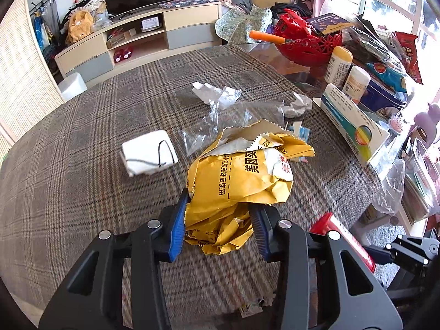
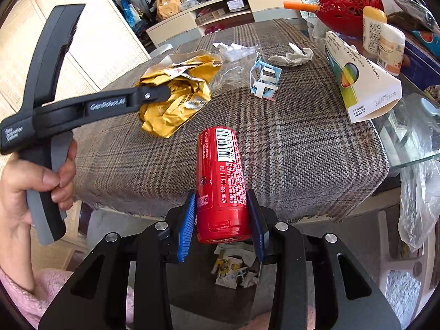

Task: Collect trash
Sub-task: 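Carry both held items down over the bin and open both grippers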

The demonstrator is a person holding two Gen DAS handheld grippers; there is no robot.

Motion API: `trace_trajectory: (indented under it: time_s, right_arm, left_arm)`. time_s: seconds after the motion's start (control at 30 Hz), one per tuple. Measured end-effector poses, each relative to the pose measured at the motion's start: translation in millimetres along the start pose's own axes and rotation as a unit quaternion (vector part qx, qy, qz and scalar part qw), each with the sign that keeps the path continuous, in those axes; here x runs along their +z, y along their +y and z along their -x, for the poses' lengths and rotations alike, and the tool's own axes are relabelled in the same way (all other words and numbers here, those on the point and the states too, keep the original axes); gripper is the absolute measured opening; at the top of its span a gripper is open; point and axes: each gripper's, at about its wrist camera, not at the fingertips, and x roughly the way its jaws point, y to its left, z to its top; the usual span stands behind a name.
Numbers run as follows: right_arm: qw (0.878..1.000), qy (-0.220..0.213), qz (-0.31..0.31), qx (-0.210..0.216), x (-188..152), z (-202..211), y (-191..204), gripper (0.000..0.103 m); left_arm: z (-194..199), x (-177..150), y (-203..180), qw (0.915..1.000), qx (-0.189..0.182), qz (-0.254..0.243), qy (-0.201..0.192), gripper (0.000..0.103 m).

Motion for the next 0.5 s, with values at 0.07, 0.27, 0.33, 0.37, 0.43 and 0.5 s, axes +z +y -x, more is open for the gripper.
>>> trace_trajectory:
  time_s: [0.07,0.27,0.33,0.37,0.43,0.5]
  right_arm:
    - [1.0,0.001,0.0,0.0,-5,4,0,0.037]
    - [1.0,0.014,0.006,0.0,-26,13,8,0.037]
    - [1.0,0.02,0.013,0.001,-42,18,12,0.037]
    - [1.0,0.022,0.015,0.001,-46,19,14,0.037]
    - [0.999,0.028,0.019,0.002,-61,22,20,0.037]
    - [0.999,0.036,0.022,0.001,-72,21,24,0.037]
  left_arm:
    - [9,-13,1,1.0,0.0,0.008,0.002,0.04]
    - [40,-57,5,0.9992,-0.002,0.04,-0.002,0.04]
    - [52,-75,7,0.9987,-0.005,0.05,-0.003,0.04]
    - [56,-83,7,0.9984,-0.007,0.055,-0.003,0.04]
    - [65,-99,6,0.9978,-0.011,0.065,-0.004,0.04]
    - [71,-113,5,0.9973,-0.014,0.072,-0.003,0.04]
